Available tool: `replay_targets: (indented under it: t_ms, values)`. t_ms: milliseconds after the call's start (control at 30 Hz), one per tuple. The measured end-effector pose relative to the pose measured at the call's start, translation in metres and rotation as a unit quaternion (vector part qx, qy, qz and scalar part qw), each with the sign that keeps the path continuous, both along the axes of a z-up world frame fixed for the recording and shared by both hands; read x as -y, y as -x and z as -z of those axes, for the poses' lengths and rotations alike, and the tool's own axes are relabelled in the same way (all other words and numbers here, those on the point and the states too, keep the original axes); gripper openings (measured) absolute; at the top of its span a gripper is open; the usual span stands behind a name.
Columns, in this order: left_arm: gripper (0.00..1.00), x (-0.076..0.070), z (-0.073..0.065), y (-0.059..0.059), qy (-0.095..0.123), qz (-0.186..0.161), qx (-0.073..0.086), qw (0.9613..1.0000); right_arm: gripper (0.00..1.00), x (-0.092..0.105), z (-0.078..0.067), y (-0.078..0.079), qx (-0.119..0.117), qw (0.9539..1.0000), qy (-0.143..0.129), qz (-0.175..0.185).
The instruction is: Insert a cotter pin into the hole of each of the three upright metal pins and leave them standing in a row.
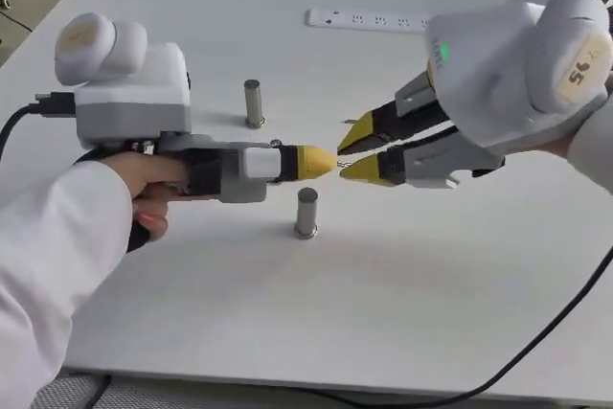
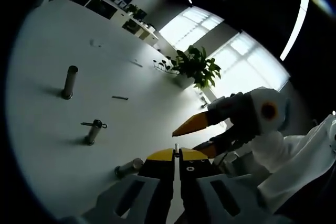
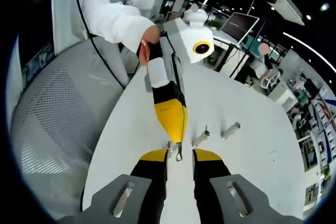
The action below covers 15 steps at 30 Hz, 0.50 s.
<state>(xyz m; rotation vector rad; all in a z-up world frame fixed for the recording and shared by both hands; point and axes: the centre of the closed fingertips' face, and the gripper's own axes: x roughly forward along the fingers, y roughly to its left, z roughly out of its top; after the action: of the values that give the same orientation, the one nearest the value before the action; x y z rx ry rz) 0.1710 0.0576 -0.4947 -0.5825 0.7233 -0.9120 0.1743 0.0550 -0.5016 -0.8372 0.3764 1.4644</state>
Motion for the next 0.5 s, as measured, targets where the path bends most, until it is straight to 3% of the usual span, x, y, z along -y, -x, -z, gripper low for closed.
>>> replay_targets:
  t_ms: [33,67,100,133,167,233,267,333,367,500]
  values:
    - [0.0,0.0,0.0,0.0,-0.003,0.001,0.004,1.0,0.13,0.001,0.001,0.0,-0.007,1.0,-0.001,0.003]
    - [0.0,-0.002,0.0,0.0,-0.014,0.006,0.024,0.9996,0.12,0.004,0.002,0.0,-0.021,0.9997,-0.006,0.011]
    - [0.0,-0.001,-0.001,0.003,-0.017,0.017,0.029,0.9993,0.12,0.005,0.001,-0.002,-0.03,0.9992,-0.012,0.022]
    - [0.0,-0.001,-0.003,0.005,-0.019,0.028,0.044,0.9985,0.12,0.006,0.002,0.0,-0.046,0.9985,-0.016,0.027]
    - [0.0,-0.001,-0.006,0.006,-0.028,0.036,0.073,0.9963,0.12,0.007,0.002,0.0,-0.068,0.9968,-0.023,0.036]
    - [0.0,0.001,-0.009,0.012,-0.042,0.056,0.104,0.992,0.12,0.007,0.0,0.001,-0.094,0.9935,-0.042,0.049]
    - [0.0,0.001,-0.01,0.013,-0.046,0.063,0.115,0.9903,0.12,0.007,-0.001,0.003,-0.106,0.9919,-0.048,0.05]
    - [0.0,0.002,-0.014,0.016,-0.035,0.064,0.113,0.9909,0.12,0.006,-0.003,0.005,-0.119,0.9901,-0.057,0.049]
    - [0.0,0.003,-0.017,0.015,-0.034,0.066,0.132,0.9884,0.12,0.005,-0.004,0.007,-0.12,0.99,-0.061,0.043]
    - [0.0,0.003,-0.021,0.017,-0.047,0.08,0.171,0.9808,0.13,0.002,-0.003,0.012,-0.139,0.9868,-0.069,0.047]
